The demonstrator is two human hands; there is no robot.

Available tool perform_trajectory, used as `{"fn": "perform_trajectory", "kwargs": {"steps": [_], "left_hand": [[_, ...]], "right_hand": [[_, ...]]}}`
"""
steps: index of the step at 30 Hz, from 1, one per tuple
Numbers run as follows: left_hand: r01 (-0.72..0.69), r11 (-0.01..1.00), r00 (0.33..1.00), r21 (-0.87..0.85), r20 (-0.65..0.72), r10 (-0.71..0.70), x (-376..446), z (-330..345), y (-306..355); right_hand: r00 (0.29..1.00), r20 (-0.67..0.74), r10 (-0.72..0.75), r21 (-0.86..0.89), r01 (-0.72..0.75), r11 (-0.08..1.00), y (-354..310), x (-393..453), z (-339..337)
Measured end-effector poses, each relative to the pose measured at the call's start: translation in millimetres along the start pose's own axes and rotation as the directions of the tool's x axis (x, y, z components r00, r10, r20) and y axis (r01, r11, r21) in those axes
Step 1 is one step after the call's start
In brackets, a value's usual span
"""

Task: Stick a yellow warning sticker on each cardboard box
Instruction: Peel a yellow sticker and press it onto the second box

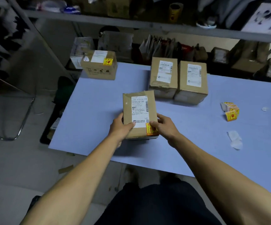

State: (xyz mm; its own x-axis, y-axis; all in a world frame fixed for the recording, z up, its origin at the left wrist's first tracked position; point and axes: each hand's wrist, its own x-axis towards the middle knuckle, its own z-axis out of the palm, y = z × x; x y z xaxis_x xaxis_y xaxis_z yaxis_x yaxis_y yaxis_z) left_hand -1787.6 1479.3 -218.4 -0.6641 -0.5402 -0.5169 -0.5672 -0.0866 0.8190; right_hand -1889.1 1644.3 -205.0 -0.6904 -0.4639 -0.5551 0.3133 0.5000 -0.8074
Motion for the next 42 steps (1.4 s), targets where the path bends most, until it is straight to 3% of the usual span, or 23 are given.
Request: {"fn": "perform_trajectory", "kwargs": {"steps": [8, 22, 33, 42], "left_hand": [[0.001, 1.000, 1.000, -0.015, -0.026, -0.001, 39.3, -45.1, 4.3], [0.035, 0.996, 0.996, 0.083, -0.085, -0.028, 128.6, -49.3, 64.6], [-0.003, 0.994, 1.000, 0.105, -0.007, 0.004, 220.6, -53.0, 104.1], [-0.013, 0.999, 0.999, -0.049, -0.030, 0.012, 273.2, -36.0, 98.7]], "right_hand": [[1.000, 0.013, -0.009, -0.005, 0.009, 1.000, -29.5, 34.7, 41.3], [0.997, 0.079, 0.004, 0.060, -0.009, 0.998, -68.9, 139.2, 31.9], [0.996, -0.083, 0.028, 0.076, -0.022, 0.997, -112.3, 204.2, 38.3], [0.961, -0.275, 0.007, -0.091, -0.033, 0.995, -133.1, 247.6, 41.5]]}}
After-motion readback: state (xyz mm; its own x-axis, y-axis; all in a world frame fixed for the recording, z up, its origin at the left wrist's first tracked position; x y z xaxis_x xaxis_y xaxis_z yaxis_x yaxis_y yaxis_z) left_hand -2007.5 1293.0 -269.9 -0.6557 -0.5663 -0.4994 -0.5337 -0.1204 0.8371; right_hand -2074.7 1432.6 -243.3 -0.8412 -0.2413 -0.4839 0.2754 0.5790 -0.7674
